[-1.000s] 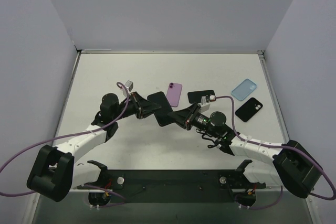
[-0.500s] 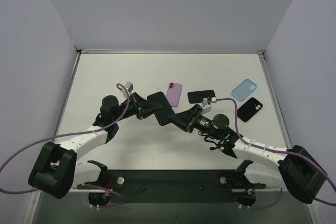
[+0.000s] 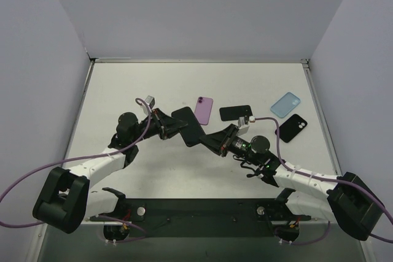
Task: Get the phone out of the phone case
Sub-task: Remove the phone case from the phone.
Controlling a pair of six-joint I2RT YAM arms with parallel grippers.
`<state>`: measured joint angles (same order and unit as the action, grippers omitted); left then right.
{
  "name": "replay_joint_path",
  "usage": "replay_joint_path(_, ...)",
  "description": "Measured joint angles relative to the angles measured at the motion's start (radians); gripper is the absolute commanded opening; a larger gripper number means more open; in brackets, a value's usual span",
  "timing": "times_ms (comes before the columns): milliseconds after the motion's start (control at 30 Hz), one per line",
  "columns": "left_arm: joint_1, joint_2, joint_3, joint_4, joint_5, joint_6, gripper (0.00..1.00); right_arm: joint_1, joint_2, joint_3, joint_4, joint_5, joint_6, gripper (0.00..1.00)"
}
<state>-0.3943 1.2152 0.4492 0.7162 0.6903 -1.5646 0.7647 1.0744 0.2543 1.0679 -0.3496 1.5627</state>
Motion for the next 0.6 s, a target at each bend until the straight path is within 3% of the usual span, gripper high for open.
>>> replay_joint_path(200, 0.013, -0.016, 0.000, 0.003, -0.003, 0.001, 0.00, -0.022, 0.045, -0.002, 0.087, 0.003, 0.037, 0.19)
replay_joint_path(367, 0.018, -0.022, -0.001, 0.002, -0.004, 0.004, 0.00, -0.026, 0.078, -0.022, 0.153, 0.011, 0.073, 0.09)
replay_joint_path(400, 0.018, -0.022, -0.002, 0.002, -0.004, 0.004, 0.00, -0.026, 0.083, -0.022, 0.159, 0.011, 0.077, 0.00)
replay_joint_path(600, 0.021, -0.029, -0.005, 0.004, -0.005, 0.001, 0.00, -0.026, 0.092, -0.022, 0.172, 0.010, 0.094, 0.00)
